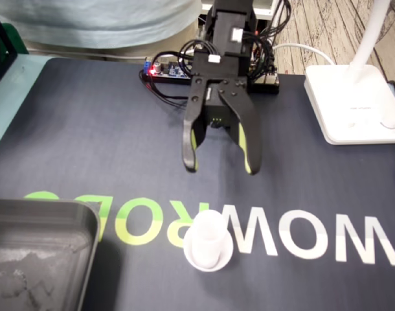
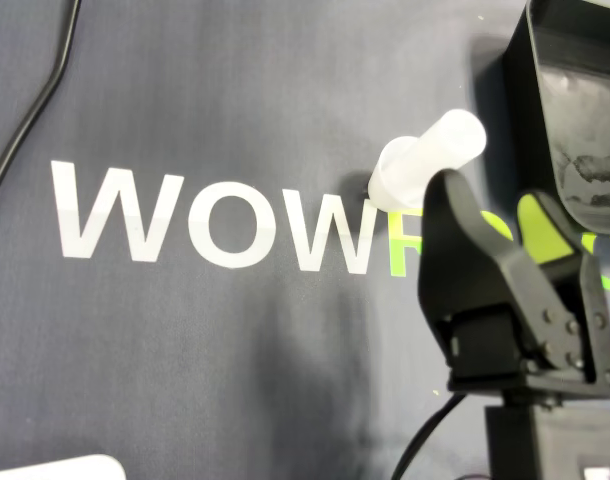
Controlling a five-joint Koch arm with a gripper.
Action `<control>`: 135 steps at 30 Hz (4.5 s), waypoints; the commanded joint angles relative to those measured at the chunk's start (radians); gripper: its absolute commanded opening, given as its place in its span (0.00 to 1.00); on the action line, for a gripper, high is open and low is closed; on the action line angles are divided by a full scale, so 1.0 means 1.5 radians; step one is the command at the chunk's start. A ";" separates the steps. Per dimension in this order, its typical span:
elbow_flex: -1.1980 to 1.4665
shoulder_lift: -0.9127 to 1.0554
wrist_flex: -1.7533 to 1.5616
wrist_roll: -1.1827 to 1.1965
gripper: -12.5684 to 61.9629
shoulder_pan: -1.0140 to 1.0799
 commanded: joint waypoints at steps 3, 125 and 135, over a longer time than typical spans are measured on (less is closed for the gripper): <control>-0.042 0.041 -0.055 -0.011 0.61 -0.005; -0.229 -0.638 -0.400 -0.031 0.41 -0.017; -0.239 -0.658 -0.400 -0.021 0.37 -0.025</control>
